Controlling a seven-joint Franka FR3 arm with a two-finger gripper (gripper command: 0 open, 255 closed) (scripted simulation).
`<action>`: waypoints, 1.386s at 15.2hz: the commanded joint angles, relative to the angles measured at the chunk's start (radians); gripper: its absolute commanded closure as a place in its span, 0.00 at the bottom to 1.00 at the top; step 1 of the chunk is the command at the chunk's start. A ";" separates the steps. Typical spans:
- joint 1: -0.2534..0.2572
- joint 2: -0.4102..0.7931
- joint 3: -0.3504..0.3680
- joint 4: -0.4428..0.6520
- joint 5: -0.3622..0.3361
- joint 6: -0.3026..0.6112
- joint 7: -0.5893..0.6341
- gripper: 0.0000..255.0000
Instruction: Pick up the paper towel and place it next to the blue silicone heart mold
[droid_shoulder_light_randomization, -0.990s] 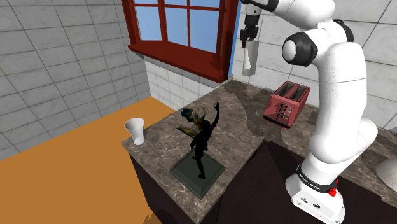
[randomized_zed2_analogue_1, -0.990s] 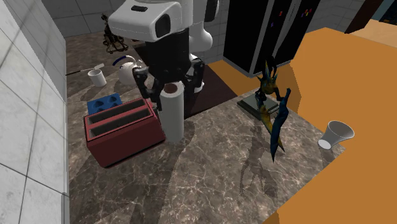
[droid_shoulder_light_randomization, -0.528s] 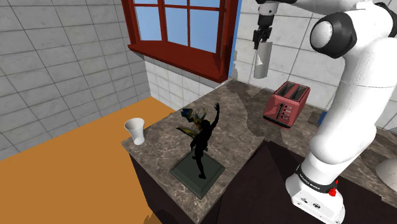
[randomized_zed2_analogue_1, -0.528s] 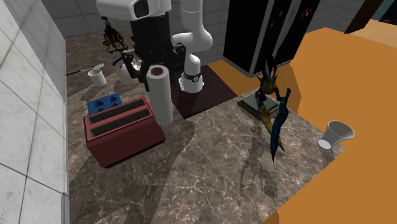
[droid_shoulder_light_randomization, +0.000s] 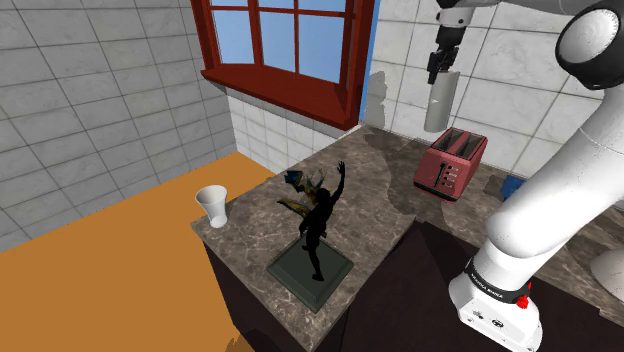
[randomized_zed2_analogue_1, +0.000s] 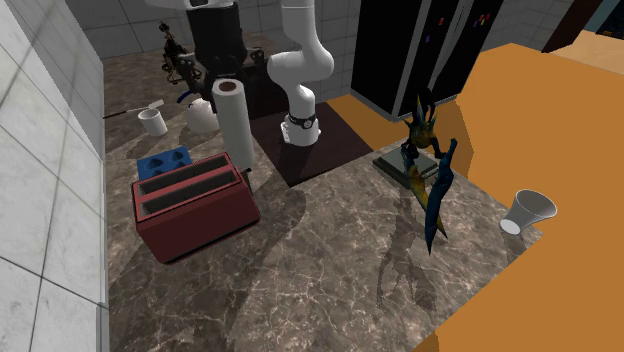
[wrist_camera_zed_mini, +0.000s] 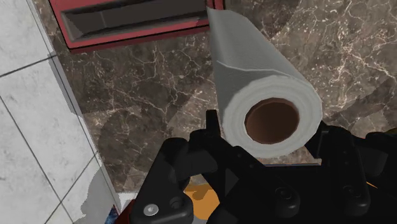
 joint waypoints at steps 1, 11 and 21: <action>-0.013 -0.056 -0.011 -0.047 -0.020 -0.005 -0.022 1.00; -0.093 -0.340 -0.063 -0.281 -0.135 -0.028 -0.125 1.00; -0.195 -0.558 -0.145 -0.391 -0.253 -0.101 -0.278 1.00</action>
